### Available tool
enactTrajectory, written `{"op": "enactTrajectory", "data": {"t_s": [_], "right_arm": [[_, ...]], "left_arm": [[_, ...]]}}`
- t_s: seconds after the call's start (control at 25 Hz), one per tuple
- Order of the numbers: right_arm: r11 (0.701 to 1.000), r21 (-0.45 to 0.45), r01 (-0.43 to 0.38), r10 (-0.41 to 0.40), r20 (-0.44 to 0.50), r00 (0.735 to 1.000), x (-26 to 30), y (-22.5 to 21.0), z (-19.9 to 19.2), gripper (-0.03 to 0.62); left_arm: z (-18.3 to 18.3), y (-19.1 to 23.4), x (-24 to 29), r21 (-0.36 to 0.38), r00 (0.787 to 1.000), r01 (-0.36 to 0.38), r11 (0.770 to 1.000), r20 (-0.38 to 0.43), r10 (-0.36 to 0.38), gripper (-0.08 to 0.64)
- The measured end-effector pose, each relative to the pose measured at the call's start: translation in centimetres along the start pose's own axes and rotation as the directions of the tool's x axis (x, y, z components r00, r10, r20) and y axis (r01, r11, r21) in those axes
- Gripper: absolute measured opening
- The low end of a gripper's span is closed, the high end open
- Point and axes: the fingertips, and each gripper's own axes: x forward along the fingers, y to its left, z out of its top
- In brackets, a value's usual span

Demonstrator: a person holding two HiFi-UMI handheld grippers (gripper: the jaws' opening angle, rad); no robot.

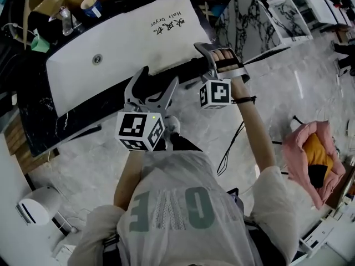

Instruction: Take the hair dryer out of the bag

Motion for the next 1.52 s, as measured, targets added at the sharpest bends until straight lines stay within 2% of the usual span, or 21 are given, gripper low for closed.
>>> {"op": "enactTrajectory", "data": {"t_s": [0.04, 0.08, 0.12, 0.16, 0.24, 0.36, 0.6, 0.88, 1.04, 1.12, 1.32, 1.44, 1.52], "right_arm": [[1.000, -0.009, -0.002, 0.002, 0.006, 1.000, 0.1, 0.0, 0.2, 0.279], [1.000, -0.019, 0.002, -0.001, 0.010, 1.000, 0.2, 0.0, 0.3, 0.240], [1.000, -0.026, 0.009, -0.008, 0.014, 1.000, 0.2, 0.0, 0.4, 0.175], [1.000, -0.026, 0.017, -0.017, 0.019, 1.000, 0.1, -0.2, 0.5, 0.145], [0.999, -0.013, 0.042, -0.041, 0.037, 0.998, -0.3, -1.1, 0.9, 0.128], [0.995, 0.006, 0.099, -0.100, 0.063, 0.993, -0.9, -3.3, 1.5, 0.061], [0.982, 0.016, 0.189, -0.190, 0.095, 0.977, -2.0, -7.3, 2.8, 0.054], [0.971, 0.008, 0.241, -0.239, 0.134, 0.962, -2.7, -10.6, 4.6, 0.052], [0.967, 0.004, 0.255, -0.253, 0.153, 0.955, -3.1, -11.6, 5.8, 0.051], [0.966, 0.006, 0.257, -0.255, 0.152, 0.955, -3.1, -11.8, 5.9, 0.051], [0.969, 0.019, 0.245, -0.245, 0.147, 0.958, -3.1, -11.8, 5.8, 0.051], [0.968, -0.006, 0.251, -0.248, 0.130, 0.960, -3.2, -11.8, 5.2, 0.051], [0.970, 0.043, 0.239, -0.242, 0.130, 0.961, -3.3, -11.9, 4.6, 0.051]], "left_arm": [[-0.1, 0.1, -0.1, -0.002, 1.000, -0.003, 1.000, -0.001, 0.003, 0.324], [-0.2, 0.3, -0.1, -0.007, 1.000, -0.005, 1.000, -0.001, 0.005, 0.324], [-0.3, 0.4, -0.1, -0.013, 1.000, -0.007, 1.000, -0.001, 0.007, 0.324], [-0.3, 0.5, -0.1, -0.019, 1.000, -0.009, 1.000, 0.001, 0.009, 0.324], [-0.1, 0.7, -0.1, -0.026, 1.000, -0.019, 0.999, 0.006, 0.019, 0.324], [0.2, 1.2, 0.0, -0.026, 0.999, -0.033, 0.999, 0.013, 0.033, 0.324], [0.8, 1.8, 0.1, -0.027, 0.998, -0.052, 0.998, 0.020, 0.052, 0.322], [1.6, 3.0, -0.9, -0.044, 0.995, -0.090, 0.995, 0.047, 0.092, 0.322], [1.6, 4.0, -1.3, -0.040, 0.991, -0.125, 0.991, 0.038, 0.127, 0.322], [1.6, 3.6, -0.8, -0.045, 0.994, -0.107, 0.993, 0.011, 0.107, 0.322], [1.6, -1.9, 0.5, -0.122, 0.999, 0.049, 0.991, 0.004, -0.049, 0.319], [1.1, -2.7, 2.3, -0.184, 0.996, 0.085, 0.979, 0.004, -0.086, 0.281], [0.9, -2.4, 3.8, -0.219, 0.995, 0.095, 0.971, -0.006, -0.098, 0.281]]}}
